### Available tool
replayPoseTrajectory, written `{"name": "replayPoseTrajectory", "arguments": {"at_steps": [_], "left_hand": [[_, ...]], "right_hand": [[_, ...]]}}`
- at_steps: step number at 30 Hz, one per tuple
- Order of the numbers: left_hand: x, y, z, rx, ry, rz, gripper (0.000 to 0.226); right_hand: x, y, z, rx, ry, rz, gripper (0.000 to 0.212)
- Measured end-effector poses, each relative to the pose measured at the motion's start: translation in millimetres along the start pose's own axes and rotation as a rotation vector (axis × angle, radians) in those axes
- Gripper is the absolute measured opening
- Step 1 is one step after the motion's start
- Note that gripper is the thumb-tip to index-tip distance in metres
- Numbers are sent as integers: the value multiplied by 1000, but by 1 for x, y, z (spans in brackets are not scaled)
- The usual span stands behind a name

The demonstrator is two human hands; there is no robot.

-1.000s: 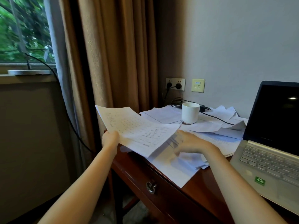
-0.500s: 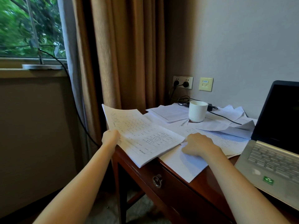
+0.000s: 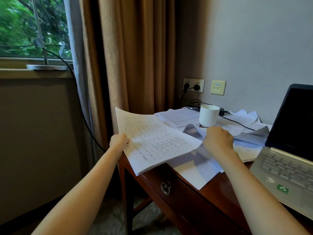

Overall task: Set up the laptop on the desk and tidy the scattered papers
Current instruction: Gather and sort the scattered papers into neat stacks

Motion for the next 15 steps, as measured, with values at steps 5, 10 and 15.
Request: {"name": "replayPoseTrajectory", "arguments": {"at_steps": [5, 10, 15], "left_hand": [[7, 4, 7, 74, -17, -67, 27], [19, 1, 17, 112, -88, -50, 34], [35, 10, 25, 91, -127, 31, 40]], "right_hand": [[-5, 0, 2, 12, 65, -11, 19], [-6, -1, 4, 1, 117, 26, 18], [3, -10, 14, -121, 102, 110, 13]]}}
Point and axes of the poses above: each hand's wrist, its own z-axis away from the middle knuckle, its own x-axis out of the palm, y = z × x, the point moved 1 cm from there along -z, towards the middle knuckle, and after that the axes turned 6 degrees about x, right-handed, at the moved point
